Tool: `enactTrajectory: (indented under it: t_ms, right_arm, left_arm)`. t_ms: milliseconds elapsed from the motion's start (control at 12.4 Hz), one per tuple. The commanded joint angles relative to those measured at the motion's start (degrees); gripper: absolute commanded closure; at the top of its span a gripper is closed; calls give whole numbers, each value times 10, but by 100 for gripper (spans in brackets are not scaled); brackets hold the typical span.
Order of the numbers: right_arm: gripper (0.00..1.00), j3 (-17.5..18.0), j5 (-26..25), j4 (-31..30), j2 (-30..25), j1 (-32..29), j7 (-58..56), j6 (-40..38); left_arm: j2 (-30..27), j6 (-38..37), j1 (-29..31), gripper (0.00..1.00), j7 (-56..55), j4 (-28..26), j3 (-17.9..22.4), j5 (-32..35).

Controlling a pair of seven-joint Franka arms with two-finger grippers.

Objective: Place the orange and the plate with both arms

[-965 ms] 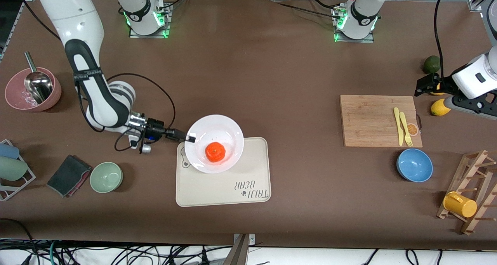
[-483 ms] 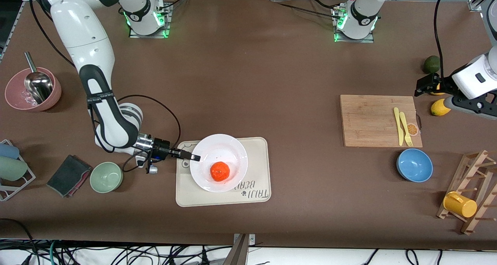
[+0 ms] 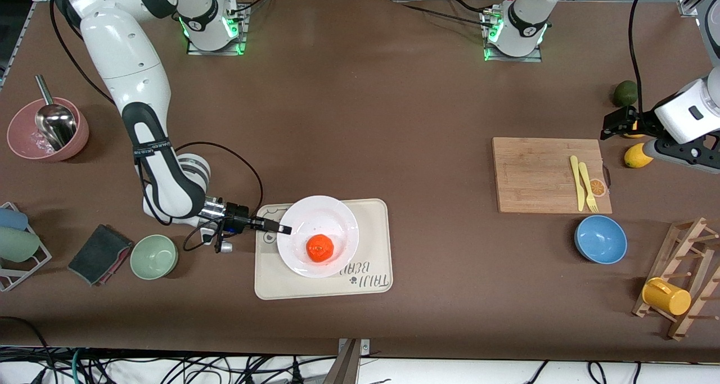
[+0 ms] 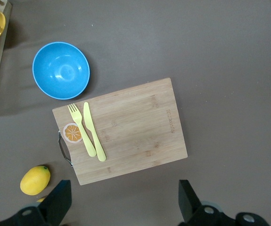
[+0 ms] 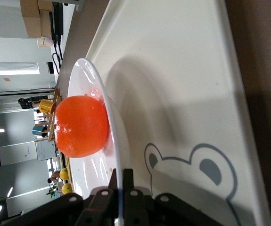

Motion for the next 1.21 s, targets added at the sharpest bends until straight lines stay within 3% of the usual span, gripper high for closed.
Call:
enactTrajectory:
  t_ms: [0, 241, 322, 402, 483, 563, 804, 965, 1126]
  right_arm:
    - [79, 3, -6, 13, 7, -2, -10, 0]
    - [73, 2, -14, 13, 5, -7, -6, -2]
    - [66, -6, -36, 17, 4, -8, -3, -5]
    - [48, -13, -57, 18, 2, -11, -2, -7]
    - [15, -14, -81, 19, 1, -17, -3, -7]
    - [0, -13, -114, 25, -7, -25, -1, -11]
    - [0, -23, -203, 38, -38, -45, 52, -77]
    - [0, -44, -333, 83, -60, -46, 102, -136]
    - [0, -57, -446, 81, -108, -47, 147, -153]
  left_arm:
    - [-3, 4, 4, 0, 12, -3, -4, 8]
    - [-3, 4, 4, 0, 12, -3, -4, 7]
    - [-3, 4, 4, 0, 12, -3, -4, 7]
    - [-3, 4, 4, 0, 12, -3, -4, 8]
    - [-3, 4, 4, 0, 12, -3, -4, 7]
    - [-3, 4, 4, 0, 12, -3, -5, 8]
    - [-3, 4, 4, 0, 12, -3, -4, 7]
    - [-3, 4, 4, 0, 12, -3, -4, 7]
    - [-3, 4, 4, 0, 12, -3, -4, 7]
